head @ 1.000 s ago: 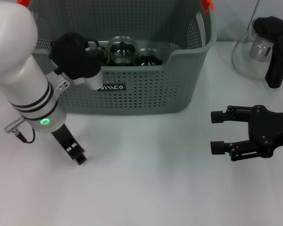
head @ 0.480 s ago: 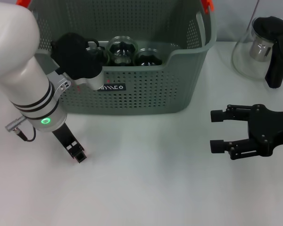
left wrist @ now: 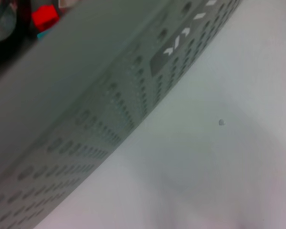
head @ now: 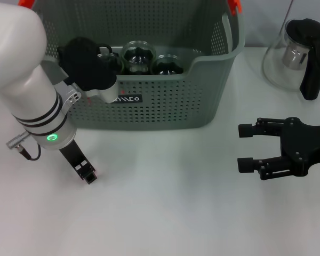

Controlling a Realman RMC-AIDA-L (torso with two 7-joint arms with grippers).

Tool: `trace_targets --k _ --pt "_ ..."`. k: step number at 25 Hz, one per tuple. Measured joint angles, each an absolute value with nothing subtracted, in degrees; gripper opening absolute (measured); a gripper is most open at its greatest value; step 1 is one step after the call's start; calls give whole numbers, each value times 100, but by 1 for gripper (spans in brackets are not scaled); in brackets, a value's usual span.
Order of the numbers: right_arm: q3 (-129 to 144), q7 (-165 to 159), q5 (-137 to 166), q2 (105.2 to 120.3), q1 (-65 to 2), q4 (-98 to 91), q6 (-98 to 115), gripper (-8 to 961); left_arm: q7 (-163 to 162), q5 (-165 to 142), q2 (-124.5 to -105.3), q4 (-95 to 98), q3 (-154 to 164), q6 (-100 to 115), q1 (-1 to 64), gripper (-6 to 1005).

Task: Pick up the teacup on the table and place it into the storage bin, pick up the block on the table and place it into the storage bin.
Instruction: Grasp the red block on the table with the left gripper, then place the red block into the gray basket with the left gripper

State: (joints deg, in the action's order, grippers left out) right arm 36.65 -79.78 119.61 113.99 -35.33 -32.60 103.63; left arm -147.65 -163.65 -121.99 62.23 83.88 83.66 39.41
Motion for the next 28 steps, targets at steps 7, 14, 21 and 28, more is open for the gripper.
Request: trace_targets --k 7,14,21,28 --pt "3665 -7965 11962 11405 -3533 -3260 10362 942 -14765 -16365 -12199 6195 8394 8368 3939 483" --pt "3665 -7957 11962 11414 -3512 -3261 10371 944 -14765 -16365 -12206 6195 8455 8374 3930 445" --pt "3659 -7954 11962 11418 -3483 -3261 10401 944 -14789 -16365 -12208 6187 8455 8387 3940 407" --pt "3657 -7954 11964 11417 -3480 -3261 10406 943 -14823 -16365 -12201 6292 8405 8489 3940 184"
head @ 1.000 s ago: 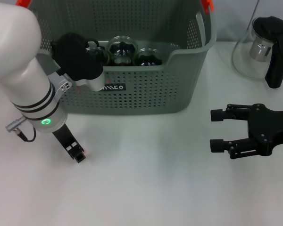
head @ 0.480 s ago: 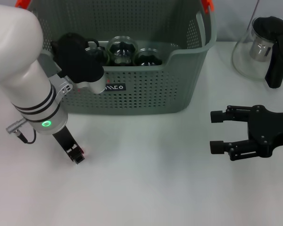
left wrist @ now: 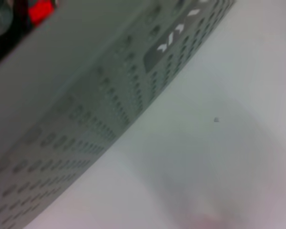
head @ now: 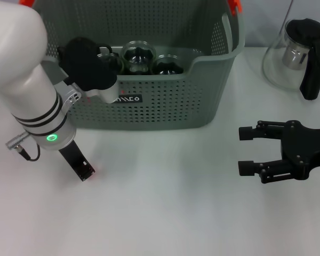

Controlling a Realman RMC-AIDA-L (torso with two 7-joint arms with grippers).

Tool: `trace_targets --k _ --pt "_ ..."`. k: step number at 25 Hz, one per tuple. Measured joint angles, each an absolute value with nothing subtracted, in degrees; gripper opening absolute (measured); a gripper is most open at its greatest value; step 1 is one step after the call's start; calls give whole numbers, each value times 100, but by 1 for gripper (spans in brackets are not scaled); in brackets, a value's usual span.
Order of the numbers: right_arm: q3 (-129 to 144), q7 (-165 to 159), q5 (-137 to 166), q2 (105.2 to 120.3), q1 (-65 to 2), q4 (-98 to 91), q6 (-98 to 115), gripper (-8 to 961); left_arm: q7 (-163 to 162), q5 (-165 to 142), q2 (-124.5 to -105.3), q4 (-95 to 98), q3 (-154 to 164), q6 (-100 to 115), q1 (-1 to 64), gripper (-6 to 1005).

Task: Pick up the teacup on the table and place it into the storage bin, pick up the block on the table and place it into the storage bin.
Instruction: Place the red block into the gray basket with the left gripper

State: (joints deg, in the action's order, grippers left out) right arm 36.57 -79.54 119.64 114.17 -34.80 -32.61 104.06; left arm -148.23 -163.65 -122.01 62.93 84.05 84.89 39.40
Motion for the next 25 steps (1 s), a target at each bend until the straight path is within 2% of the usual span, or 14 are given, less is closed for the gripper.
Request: trace_targets --k 7,14,19,25 --pt "3671 -7954 11971 11404 -3474 -3261 10407 943 -14798 -16365 -12252 7222 8351 9188 3765 196" --pt "3701 -7941 12036 11375 -3468 -3261 10452 943 -14398 -15588 -12450 8722 7689 10075 3548 207" --pt "3709 -7873 12193 11367 -3428 -3261 10491 942 -14015 -13823 -12426 8889 6786 9956 3645 215" --pt "3709 -7874 12253 11301 -3335 -3260 10663 942 -13682 -13129 -12408 8723 5910 9042 3897 225"
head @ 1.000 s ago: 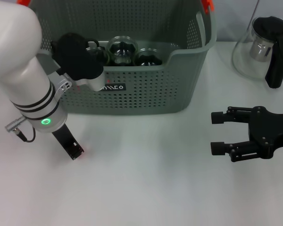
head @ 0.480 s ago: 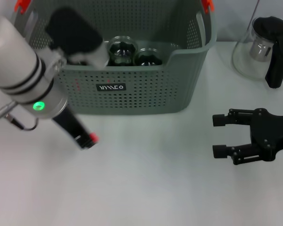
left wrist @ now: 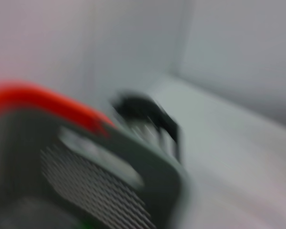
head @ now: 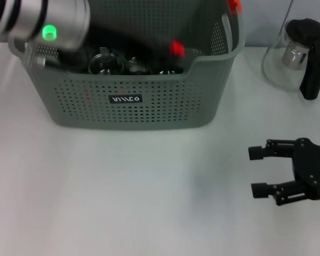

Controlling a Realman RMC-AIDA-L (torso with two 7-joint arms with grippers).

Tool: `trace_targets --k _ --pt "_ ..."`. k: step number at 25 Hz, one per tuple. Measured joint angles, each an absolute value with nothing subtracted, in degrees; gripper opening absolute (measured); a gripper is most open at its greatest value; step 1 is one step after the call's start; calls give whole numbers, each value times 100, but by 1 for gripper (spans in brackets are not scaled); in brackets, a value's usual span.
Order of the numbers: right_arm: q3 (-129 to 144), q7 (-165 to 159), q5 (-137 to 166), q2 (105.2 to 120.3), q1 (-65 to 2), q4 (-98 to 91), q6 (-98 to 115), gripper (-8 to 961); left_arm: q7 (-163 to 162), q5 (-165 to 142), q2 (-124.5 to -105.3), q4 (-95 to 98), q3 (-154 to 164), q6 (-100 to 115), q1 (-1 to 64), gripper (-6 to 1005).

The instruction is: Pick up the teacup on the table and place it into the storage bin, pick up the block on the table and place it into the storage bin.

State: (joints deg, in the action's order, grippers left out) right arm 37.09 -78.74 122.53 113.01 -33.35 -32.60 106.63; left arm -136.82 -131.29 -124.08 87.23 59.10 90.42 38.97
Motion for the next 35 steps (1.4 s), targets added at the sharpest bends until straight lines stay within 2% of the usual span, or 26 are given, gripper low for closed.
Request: trace_targets --k 4,10,15,21,26,31,34,35 --pt "3698 -7874 12254 11278 -3278 -3265 10717 944 -13534 -13121 -12305 8111 5587 8107 4124 232" --pt "3667 -7927 12254 11269 -3272 -3270 10737 944 -13536 -13161 -12028 6804 5577 6963 4484 242" --pt "3665 -7932 12252 11267 -3298 -3270 10709 943 -13521 -13200 -11997 6530 5589 6436 4487 250" --pt "3665 -7932 12251 11272 -3319 -3270 10708 943 -13551 -13370 -11983 6589 5569 6379 4456 485" --pt "3663 -7898 12232 11273 -3321 -3270 10697 943 -13485 -13214 -11973 7058 5553 6829 4271 604" --pt "3654 -7885 12218 11248 -3306 -3329 10696 943 -12682 -12088 -12151 8221 5550 8721 3633 723" --pt "3645 -7814 12212 11224 -3267 -3397 10717 943 -12089 -11522 -12258 8489 5549 9590 3226 904" --pt "3641 -7782 12213 11218 -3256 -3409 10729 942 -11866 -11396 -12292 8467 5552 9837 3097 908"
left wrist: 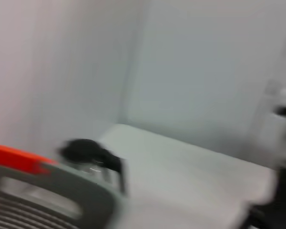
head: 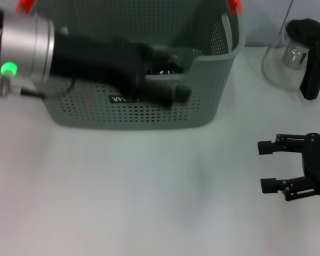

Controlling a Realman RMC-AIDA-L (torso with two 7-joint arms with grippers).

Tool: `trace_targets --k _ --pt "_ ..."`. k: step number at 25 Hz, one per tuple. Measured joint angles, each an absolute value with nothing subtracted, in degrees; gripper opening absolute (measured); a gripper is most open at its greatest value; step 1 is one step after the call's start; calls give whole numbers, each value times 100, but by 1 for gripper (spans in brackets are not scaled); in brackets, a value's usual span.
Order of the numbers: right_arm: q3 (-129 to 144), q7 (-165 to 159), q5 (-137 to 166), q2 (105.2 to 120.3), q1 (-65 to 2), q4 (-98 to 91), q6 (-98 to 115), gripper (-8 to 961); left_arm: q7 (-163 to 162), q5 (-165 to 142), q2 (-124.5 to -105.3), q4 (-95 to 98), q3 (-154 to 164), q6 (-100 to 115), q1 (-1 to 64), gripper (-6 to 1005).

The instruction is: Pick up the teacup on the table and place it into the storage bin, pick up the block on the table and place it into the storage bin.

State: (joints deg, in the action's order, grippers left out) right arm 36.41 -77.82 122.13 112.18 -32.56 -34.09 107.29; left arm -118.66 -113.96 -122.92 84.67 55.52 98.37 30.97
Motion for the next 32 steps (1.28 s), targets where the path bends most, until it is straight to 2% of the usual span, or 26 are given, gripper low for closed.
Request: trace_targets --k 5,12,16,22,32 --pt "3628 -7555 12230 11183 -3228 -3413 10735 942 -10794 -11306 -12415 7663 5629 10087 2718 929" --pt "3632 -7180 12236 11183 -3173 -3396 10673 942 -9440 -11288 -12411 6062 5639 9673 2723 929" --pt "3671 -7047 12243 11260 -3166 -3365 10478 943 -9071 -11344 -12397 5535 5643 9248 2769 929" --pt "3672 -6831 12276 11391 -3157 -3380 10301 944 -8996 -11535 -12393 5211 5676 8810 2818 929" --pt "3707 -6829 12279 11359 -3080 -3396 10311 943 -8981 -11555 -12383 5176 5664 8806 2808 929"
